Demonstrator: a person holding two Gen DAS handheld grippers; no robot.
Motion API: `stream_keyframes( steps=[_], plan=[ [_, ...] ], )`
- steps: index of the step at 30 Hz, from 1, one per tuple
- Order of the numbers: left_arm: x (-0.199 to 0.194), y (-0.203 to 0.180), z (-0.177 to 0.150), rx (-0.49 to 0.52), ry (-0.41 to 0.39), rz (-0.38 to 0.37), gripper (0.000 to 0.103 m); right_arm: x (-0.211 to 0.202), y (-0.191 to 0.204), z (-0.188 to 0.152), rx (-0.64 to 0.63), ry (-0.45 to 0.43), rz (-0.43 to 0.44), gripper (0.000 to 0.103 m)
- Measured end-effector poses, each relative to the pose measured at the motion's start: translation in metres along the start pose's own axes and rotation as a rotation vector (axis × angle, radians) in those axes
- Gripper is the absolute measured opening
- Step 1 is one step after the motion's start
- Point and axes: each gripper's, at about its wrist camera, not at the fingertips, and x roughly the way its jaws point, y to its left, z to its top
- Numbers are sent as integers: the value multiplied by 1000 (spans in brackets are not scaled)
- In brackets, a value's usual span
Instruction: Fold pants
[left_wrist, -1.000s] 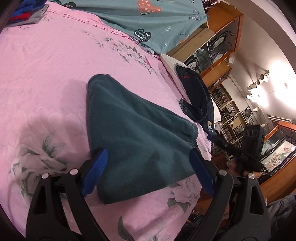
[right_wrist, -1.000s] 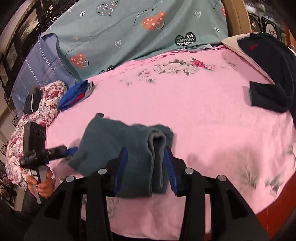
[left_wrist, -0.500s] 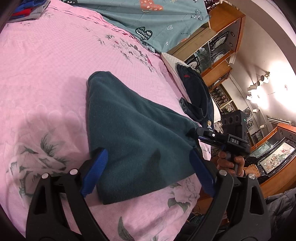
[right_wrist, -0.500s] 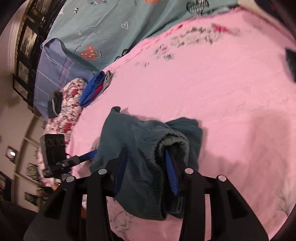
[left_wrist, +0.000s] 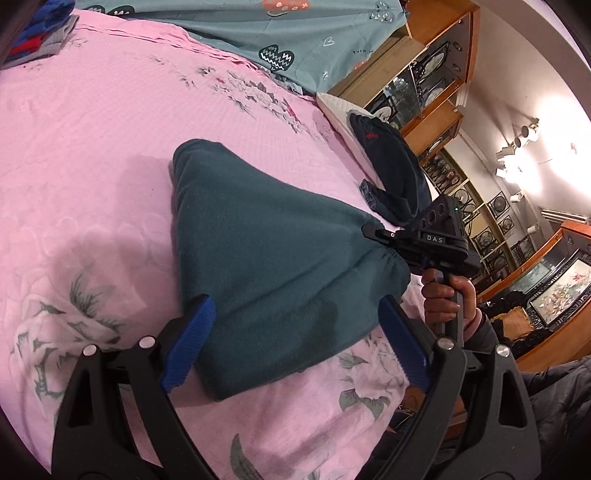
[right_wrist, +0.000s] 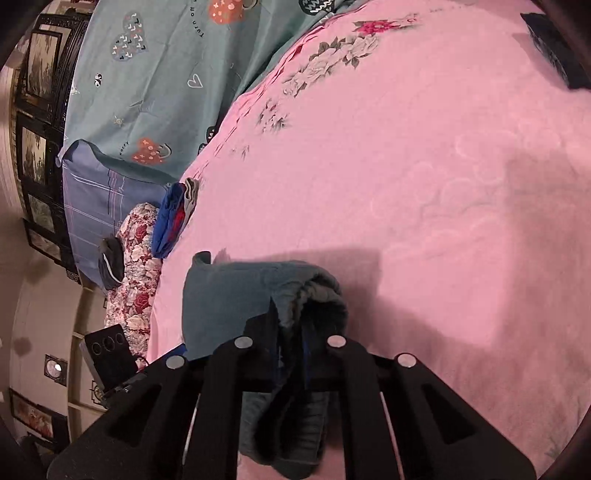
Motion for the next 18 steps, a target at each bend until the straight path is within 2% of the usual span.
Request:
stream_keyframes(
  steps=[1,2,4,6,8,10,11,13,14,15,18],
  plan=[
    [-7,1,1,-15,-20,-10,91,-4,0,1,20,13,10,18],
    [-15,2,1,-23,-42,-16,91,-13,4,0,29,11,-1,29],
    [-33,2,2,-11,-91,9,91,-32,18,-6,-31,-20,-110,31],
    [-49,7,1,-16,-131,14,91,-54,46,-21,-145,-84,-237,33],
    [-59,20,1,-50,-165,-20,92,-58,80,-41,-266,-116,-213,33],
    [-56,35,-1,-97,-174,5,92,-40,121,-71,-429,-75,-149,33],
    [-51,42,-2,-127,-159,25,92,-25,138,-87,-499,-26,-124,33],
    [-45,49,-1,-175,-123,31,92,9,163,-123,-592,122,1,33],
    [-46,49,-1,-171,-134,23,92,24,169,-139,-625,177,34,33],
    [-49,48,-1,-162,-148,16,92,35,174,-150,-657,205,26,33],
    [-47,43,-1,-137,-145,29,92,69,176,-175,-706,223,-89,33]
  ],
)
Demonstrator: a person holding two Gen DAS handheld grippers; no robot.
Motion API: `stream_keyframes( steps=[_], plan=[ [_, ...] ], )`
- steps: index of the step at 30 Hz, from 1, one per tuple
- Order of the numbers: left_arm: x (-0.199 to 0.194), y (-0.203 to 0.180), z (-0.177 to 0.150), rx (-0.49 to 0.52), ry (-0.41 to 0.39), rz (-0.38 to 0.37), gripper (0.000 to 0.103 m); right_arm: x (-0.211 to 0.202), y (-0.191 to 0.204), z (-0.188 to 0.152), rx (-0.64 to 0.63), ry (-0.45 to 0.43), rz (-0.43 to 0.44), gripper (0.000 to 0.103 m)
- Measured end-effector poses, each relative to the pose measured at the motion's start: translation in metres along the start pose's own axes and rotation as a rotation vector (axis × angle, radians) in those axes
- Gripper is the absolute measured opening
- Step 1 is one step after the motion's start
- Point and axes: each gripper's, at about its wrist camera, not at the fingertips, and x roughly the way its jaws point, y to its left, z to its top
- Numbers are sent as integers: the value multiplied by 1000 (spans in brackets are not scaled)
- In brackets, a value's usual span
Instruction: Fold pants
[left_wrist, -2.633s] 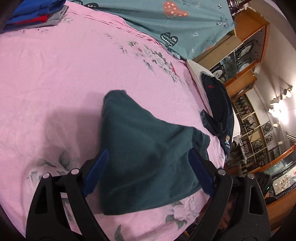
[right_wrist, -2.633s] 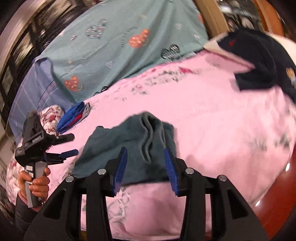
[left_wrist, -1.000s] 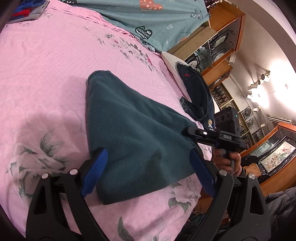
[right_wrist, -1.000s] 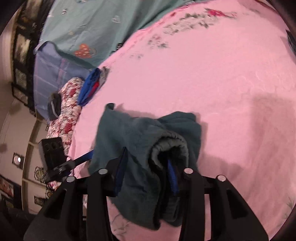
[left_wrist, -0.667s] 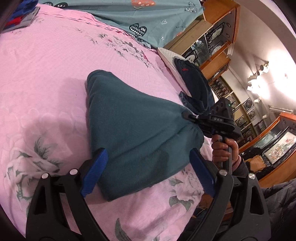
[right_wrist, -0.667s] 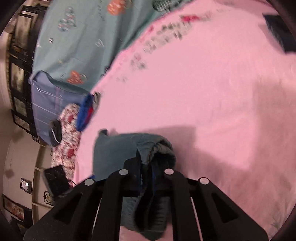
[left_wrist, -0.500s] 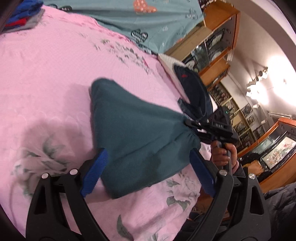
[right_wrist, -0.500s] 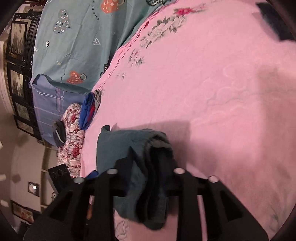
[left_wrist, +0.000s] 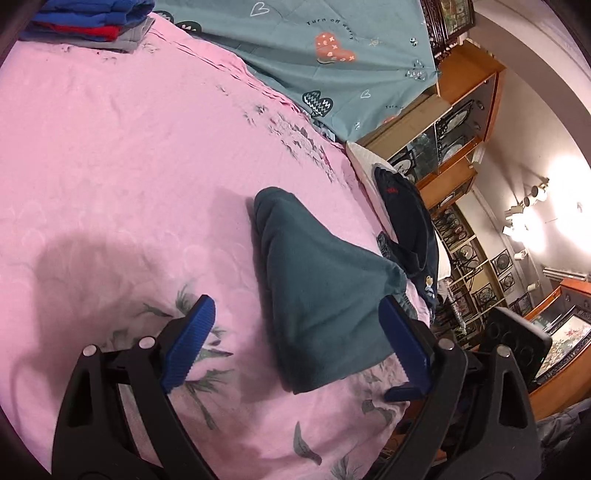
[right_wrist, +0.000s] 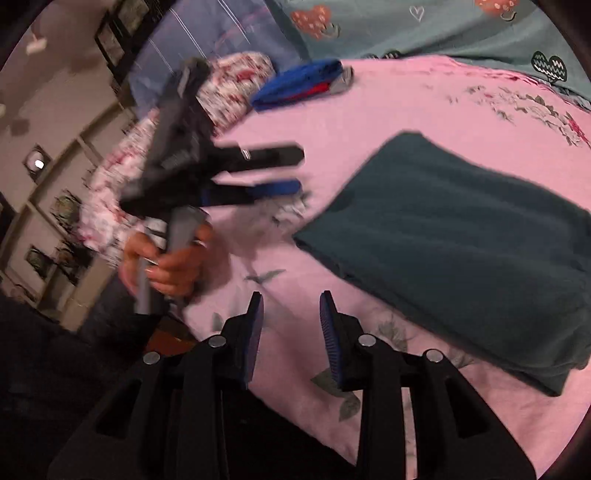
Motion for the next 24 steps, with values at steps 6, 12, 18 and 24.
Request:
stream_keyframes(
  steps=[6,12,18,24],
  plan=[
    [4,2,0,-1,37,-29,92,18,2,0,4,-97,-248,33],
    [9,6,0,-27,59,-49,92,20,0,6,24,-199,-231,45],
    [7,8,-1,-34,56,-61,92,36,15,15,-24,-180,-153,47],
    [5,8,-3,-33,57,-59,92,52,13,23,-5,-169,-197,52]
  ],
)
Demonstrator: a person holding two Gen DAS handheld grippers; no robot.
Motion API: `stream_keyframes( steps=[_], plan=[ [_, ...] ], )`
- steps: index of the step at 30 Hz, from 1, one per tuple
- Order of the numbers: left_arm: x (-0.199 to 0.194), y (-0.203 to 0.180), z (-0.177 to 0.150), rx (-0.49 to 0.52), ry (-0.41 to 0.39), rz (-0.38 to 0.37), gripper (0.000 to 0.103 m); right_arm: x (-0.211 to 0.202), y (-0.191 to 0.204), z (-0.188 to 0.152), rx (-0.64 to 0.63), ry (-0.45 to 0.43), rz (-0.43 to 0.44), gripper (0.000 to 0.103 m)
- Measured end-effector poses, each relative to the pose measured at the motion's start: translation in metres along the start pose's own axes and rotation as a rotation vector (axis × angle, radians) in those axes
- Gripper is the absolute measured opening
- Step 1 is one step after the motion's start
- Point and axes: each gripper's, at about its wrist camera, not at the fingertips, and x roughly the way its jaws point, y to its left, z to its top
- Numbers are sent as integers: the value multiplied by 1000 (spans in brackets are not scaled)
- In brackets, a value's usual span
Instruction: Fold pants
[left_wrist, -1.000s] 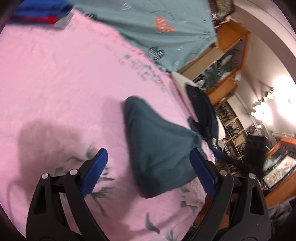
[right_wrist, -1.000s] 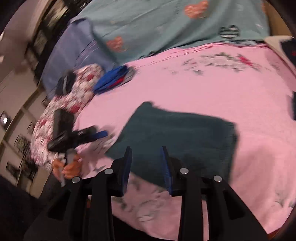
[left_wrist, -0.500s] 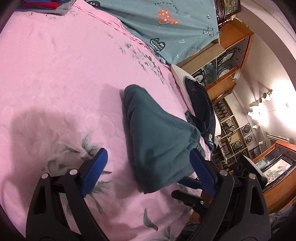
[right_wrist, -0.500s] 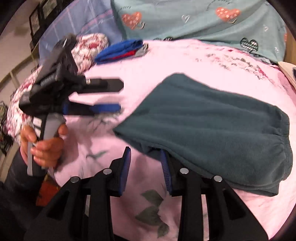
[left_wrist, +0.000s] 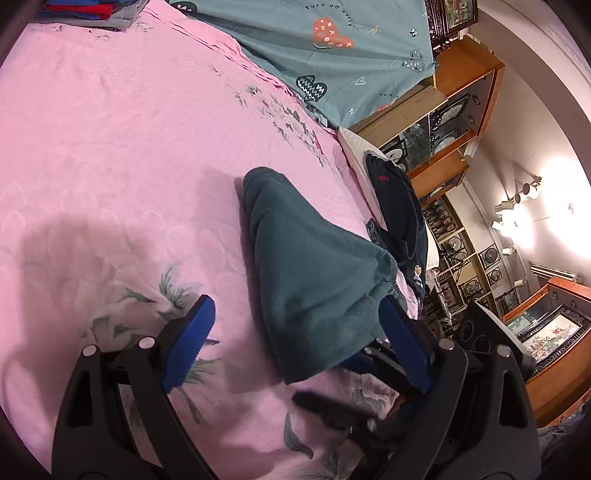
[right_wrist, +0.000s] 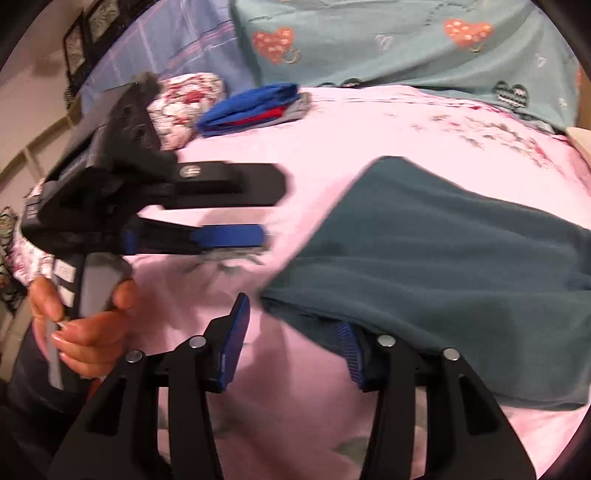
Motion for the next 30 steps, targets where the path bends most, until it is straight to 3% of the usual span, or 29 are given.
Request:
stream_keyframes(
  steps=[3,5,7,8,11,12,14,16,17,19,23,26,28,30],
  plan=[
    [-1,0,-1,-3,-2,-2,92,3,12,1,-72,8,9,57],
    [0,0,-1,-3,-3,-3,92,3,7,1,-41,-9,17,57],
    [0,0,-1,-3,-1,1,92,5,7,-1,-17,36,66,61],
    [0,-1,-1,-2,0,2,92,4,14,-2,-78,49,74,62],
    [0,-1,-1,-3,0,2,92,-1,14,0,-106,-5,-19,62],
    [-1,-1,-1,-3,-1,2,92,-1,9,1,-62,-7,-7,62],
    [-1,-1,-1,-2,1,2,92,8,14,1,-58,62,130,65],
    [-1,-1,0,-2,1,2,92,8,23,2,-147,39,55,66],
    [-1,-1,0,-2,1,3,92,10,21,3,-123,40,43,66],
    [-1,-1,1,-6,1,4,92,11,18,3,-78,63,124,68],
    [-1,-2,2,-5,-3,19,92,-2,32,4,-183,104,237,70],
    [-8,-9,5,9,-35,71,92,-43,18,22,-216,10,290,70],
    [-11,-29,1,109,-66,111,90,-65,-6,43,-162,-49,295,70],
    [-16,-38,3,108,-108,100,82,-72,-35,67,-107,-57,350,74]
  ],
)
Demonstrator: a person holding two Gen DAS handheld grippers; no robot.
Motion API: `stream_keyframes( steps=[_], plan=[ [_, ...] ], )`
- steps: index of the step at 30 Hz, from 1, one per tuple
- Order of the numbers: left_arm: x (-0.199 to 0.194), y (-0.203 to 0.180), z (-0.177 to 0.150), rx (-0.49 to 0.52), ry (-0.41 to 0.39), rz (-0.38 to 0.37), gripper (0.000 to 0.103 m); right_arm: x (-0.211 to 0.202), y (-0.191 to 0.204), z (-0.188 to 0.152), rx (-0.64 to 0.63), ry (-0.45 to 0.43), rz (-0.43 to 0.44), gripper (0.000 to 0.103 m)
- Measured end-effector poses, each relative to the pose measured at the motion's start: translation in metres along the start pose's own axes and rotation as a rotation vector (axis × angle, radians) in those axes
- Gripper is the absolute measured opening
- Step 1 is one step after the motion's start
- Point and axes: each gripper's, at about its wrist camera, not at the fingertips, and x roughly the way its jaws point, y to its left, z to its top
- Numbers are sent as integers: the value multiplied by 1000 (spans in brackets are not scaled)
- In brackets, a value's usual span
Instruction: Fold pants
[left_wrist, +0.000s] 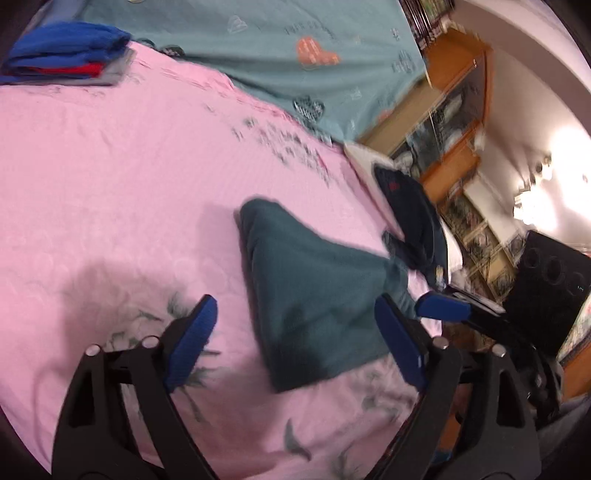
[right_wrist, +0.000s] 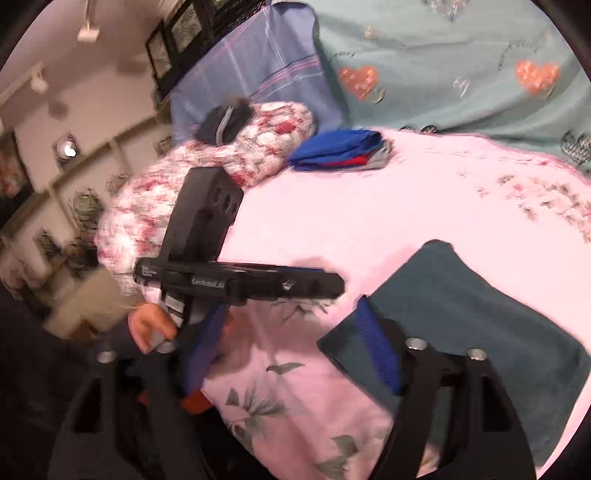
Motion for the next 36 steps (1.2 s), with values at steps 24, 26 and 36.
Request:
stream_keyframes(
  steps=[24,26,36],
  plan=[
    [44,-32,-34,109,153,338,40,138,-131,60,-60,512,-199,14],
    [45,-37,-41,140,134,365,38,137,-143,62,-17,484,-190,14],
    [15,-49,-34,162,59,372,71,59,-144,82,123,249,-177,37]
  ],
)
